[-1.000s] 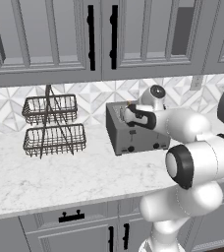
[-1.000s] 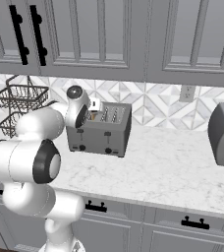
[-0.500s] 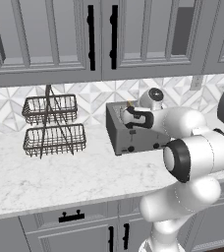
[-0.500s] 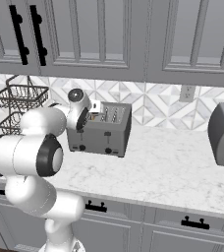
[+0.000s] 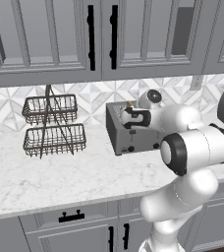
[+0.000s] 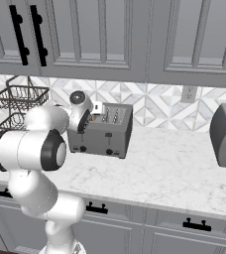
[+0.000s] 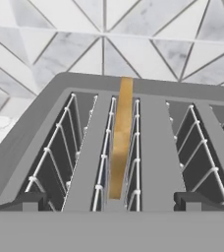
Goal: Start the toaster. Once the lever pops up, take the bread to the plate on the dining counter.
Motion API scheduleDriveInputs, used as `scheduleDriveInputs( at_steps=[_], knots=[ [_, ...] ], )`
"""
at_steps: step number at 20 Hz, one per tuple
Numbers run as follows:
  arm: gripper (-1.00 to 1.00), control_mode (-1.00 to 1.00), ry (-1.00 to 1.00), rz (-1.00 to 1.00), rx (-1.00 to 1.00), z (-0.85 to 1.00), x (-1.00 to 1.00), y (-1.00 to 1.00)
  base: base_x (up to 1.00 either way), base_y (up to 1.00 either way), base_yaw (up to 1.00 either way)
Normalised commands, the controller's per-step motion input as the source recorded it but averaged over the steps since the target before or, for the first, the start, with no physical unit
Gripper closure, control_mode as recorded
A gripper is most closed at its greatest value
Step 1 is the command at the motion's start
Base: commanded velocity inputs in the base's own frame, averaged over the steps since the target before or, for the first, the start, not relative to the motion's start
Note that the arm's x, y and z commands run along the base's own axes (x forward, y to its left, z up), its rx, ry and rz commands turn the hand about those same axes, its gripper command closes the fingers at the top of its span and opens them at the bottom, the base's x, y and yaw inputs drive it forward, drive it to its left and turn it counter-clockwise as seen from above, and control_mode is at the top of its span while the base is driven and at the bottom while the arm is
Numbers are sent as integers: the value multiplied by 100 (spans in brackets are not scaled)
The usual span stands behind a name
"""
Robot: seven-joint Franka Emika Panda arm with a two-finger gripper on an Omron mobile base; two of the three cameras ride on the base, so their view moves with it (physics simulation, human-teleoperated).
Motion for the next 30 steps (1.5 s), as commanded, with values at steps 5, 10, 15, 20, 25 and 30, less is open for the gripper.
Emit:
scheduleDriveInputs(
  at_steps=[5, 10, 15, 20, 25, 30],
  knots=[
    [-100, -100, -2, 0, 0, -3, 18, 0, 0, 0, 0],
    [-100, -100, 0, 0, 0, -6, 15, 0, 0, 0, 0],
    [-100, -100, 0, 0, 0, -4, 11, 0, 0, 0, 0],
    [-100, -100, 0, 0, 0, -5, 9, 0, 0, 0, 0],
    [-100, -100, 0, 0, 0, -12, 7, 0, 0, 0, 0],
    [-100, -100, 0, 0, 0, -11, 6, 0, 0, 0, 0]
  ],
)
